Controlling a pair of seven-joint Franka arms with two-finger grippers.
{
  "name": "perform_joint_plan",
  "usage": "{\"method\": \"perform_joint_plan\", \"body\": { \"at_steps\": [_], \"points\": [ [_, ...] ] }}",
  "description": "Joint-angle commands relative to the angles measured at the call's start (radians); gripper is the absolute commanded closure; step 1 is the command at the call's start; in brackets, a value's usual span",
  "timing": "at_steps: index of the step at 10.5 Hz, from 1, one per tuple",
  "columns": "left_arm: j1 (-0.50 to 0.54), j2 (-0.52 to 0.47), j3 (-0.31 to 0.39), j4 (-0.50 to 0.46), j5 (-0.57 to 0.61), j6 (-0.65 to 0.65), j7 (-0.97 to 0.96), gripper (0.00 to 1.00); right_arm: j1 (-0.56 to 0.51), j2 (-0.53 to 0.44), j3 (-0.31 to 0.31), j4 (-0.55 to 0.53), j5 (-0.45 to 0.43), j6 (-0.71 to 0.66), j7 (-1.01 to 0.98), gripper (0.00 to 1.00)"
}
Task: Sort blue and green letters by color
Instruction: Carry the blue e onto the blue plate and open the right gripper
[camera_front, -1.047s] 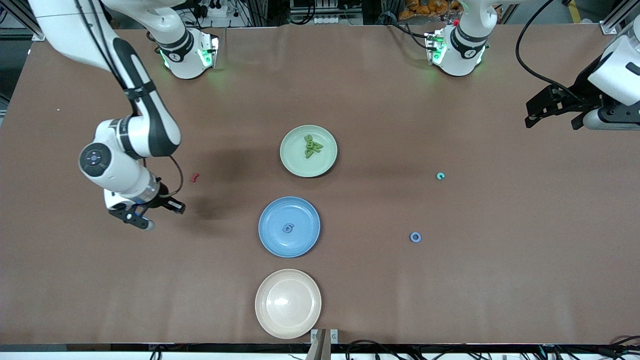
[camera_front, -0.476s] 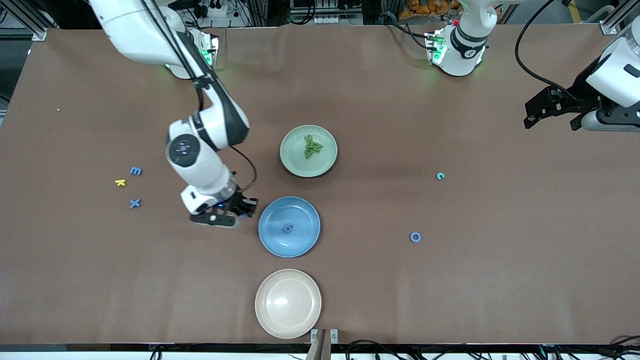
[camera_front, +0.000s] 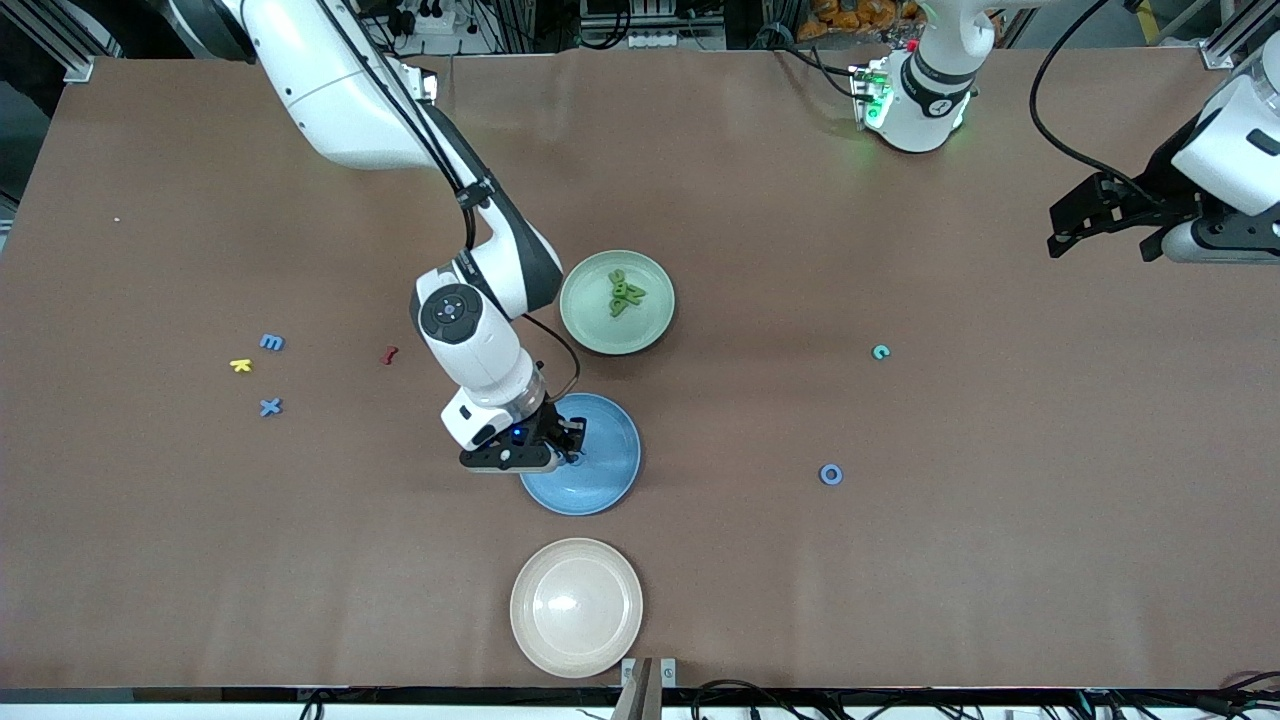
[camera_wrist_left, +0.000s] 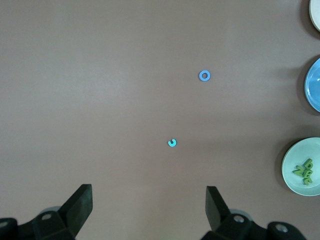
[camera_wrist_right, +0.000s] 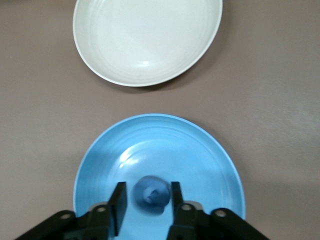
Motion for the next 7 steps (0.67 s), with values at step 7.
{"method": "perform_joint_plan", "body": {
  "at_steps": [7],
  "points": [
    [-0.003,-0.001,-0.001,0.004,0.006,-0.006,0.007,0.00,-0.211,-0.171,-0.006,-0.165,0.054,-0.189,-0.006,0.00]
  ]
}}
